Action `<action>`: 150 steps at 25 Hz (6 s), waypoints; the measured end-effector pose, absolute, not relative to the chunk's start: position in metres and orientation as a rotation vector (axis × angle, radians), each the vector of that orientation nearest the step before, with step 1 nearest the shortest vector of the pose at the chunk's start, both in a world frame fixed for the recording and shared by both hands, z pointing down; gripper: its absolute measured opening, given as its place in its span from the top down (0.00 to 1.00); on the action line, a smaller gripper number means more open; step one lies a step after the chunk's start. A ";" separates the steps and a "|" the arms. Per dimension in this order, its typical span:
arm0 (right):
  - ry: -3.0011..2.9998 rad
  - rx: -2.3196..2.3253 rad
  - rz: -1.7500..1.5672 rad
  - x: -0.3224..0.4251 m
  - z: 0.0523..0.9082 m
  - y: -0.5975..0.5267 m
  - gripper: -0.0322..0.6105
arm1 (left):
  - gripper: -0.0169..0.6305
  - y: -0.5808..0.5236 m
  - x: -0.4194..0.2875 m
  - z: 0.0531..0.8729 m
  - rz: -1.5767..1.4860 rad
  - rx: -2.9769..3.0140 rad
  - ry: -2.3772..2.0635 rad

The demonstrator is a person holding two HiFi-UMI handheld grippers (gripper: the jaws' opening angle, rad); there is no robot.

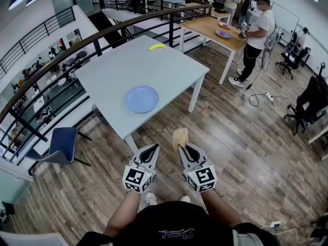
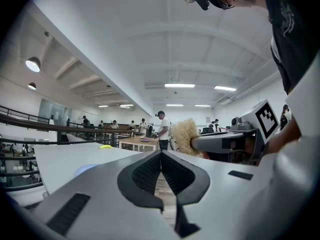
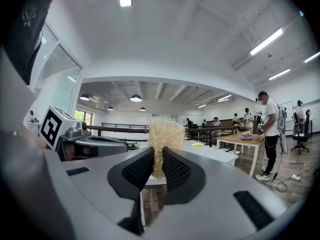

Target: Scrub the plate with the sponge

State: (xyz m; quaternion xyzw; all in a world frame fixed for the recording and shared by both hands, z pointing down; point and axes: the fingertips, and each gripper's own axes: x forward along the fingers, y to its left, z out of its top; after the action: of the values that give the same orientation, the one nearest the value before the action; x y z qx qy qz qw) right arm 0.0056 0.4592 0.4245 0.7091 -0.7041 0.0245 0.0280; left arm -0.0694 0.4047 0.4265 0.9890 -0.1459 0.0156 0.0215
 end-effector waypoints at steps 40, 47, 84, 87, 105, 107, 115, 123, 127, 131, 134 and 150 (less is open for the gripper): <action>-2.169 2.177 0.140 -0.080 0.445 0.366 0.86 | 0.95 0.304 -0.153 0.438 0.097 3.048 -0.475; -2.157 2.184 0.152 -0.063 0.448 0.347 0.86 | 0.95 0.290 -0.137 0.444 0.112 3.035 -0.467; -2.325 1.995 0.214 0.107 0.451 0.214 0.86 | 0.95 0.147 0.010 0.439 0.193 2.970 -0.787; -2.359 2.014 0.288 0.115 0.455 0.208 0.86 | 0.95 0.141 0.012 0.439 0.205 2.956 -0.820; -2.386 1.889 0.159 0.092 0.453 0.143 0.86 | 0.95 0.088 0.002 0.462 0.261 2.920 -0.889; -2.388 1.875 0.147 0.089 0.451 0.127 0.86 | 0.95 0.074 0.001 0.461 0.259 2.921 -0.886; -2.406 1.820 0.156 0.071 0.450 0.063 0.86 | 0.95 0.007 -0.016 0.463 0.241 2.919 -0.906; -2.396 1.740 0.203 0.047 0.464 0.002 0.86 | 0.95 -0.044 -0.039 0.463 0.200 2.892 -0.912; -2.388 1.705 0.210 0.040 0.461 -0.024 0.86 | 0.95 -0.067 -0.044 0.453 0.115 2.853 -0.939; -2.440 1.696 0.295 0.029 0.452 -0.041 0.86 | 0.95 -0.078 -0.048 0.454 0.115 2.858 -0.938; -2.462 1.686 0.296 0.025 0.445 -0.053 0.86 | 0.95 -0.088 -0.051 0.456 0.100 2.834 -0.951; -2.576 1.552 0.363 0.056 0.458 -0.104 0.86 | 0.95 -0.123 -0.034 0.459 0.125 2.725 -1.177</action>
State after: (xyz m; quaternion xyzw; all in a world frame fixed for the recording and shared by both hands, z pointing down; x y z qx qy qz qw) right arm 0.0560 -0.1044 0.4582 0.5116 -0.8490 0.1198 0.0559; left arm -0.0345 -0.1233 0.4591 0.9139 -0.3947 0.0419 0.0851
